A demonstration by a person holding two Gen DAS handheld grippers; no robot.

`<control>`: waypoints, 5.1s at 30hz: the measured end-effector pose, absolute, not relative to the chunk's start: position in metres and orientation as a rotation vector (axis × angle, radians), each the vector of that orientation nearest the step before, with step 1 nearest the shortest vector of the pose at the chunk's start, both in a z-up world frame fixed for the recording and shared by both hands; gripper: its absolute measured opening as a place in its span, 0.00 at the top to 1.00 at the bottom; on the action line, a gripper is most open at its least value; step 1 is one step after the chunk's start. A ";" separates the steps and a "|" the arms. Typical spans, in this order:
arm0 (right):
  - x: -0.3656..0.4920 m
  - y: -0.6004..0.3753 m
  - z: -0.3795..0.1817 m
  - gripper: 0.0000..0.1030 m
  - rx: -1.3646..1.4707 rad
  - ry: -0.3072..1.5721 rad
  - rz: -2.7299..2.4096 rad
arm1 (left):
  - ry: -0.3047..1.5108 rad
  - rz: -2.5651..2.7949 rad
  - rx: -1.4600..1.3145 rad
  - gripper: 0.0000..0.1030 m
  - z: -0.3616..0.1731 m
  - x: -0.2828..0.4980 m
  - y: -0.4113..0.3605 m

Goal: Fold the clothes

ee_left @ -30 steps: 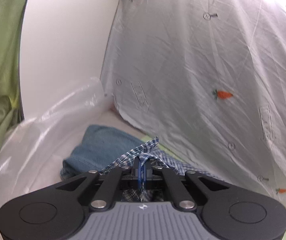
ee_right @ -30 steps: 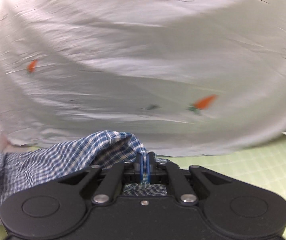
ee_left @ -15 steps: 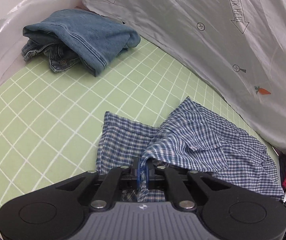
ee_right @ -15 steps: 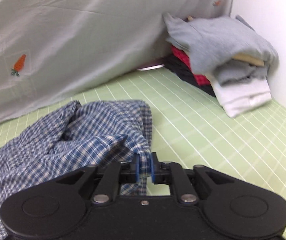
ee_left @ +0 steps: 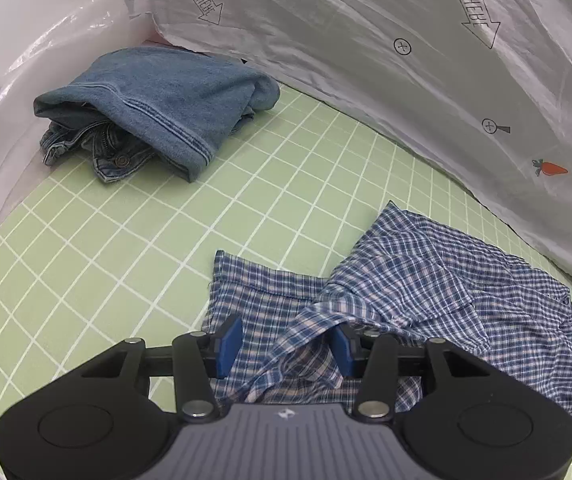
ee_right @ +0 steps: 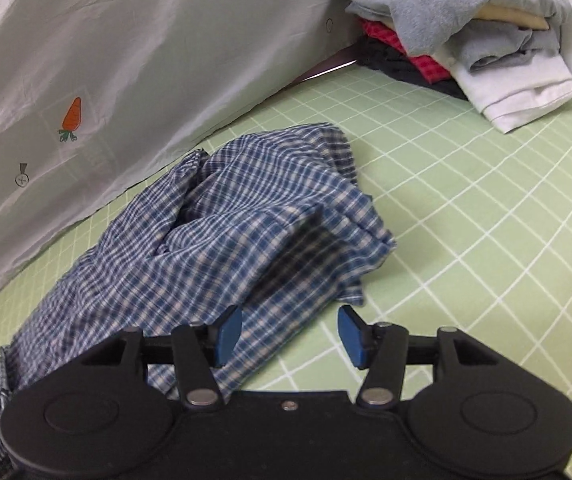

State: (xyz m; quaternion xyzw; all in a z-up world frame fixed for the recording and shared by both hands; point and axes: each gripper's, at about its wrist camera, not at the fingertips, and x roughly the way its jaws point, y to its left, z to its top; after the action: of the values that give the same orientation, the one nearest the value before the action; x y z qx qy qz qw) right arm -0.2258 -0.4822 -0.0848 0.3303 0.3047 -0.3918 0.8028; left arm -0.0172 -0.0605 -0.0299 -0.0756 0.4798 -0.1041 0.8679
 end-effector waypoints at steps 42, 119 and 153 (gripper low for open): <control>-0.246 -0.488 -0.062 0.98 0.551 0.625 -1.004 | 1.118 -0.336 -0.239 0.98 -0.080 -0.024 -0.035; -0.372 -0.638 -0.033 0.09 0.230 0.683 -1.106 | 1.024 -0.217 -0.082 0.62 -0.050 -0.141 -0.159; -0.327 -0.504 -0.107 0.08 0.507 0.897 -1.022 | 1.014 -0.504 -0.070 1.00 -0.029 -0.041 -0.178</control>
State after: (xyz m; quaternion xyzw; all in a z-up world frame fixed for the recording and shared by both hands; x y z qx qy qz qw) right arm -0.3269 -0.5041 -0.1073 0.2317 0.4101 -0.4675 0.7481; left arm -0.0411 -0.1783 -0.0290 -0.0330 0.4803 -0.2386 0.8434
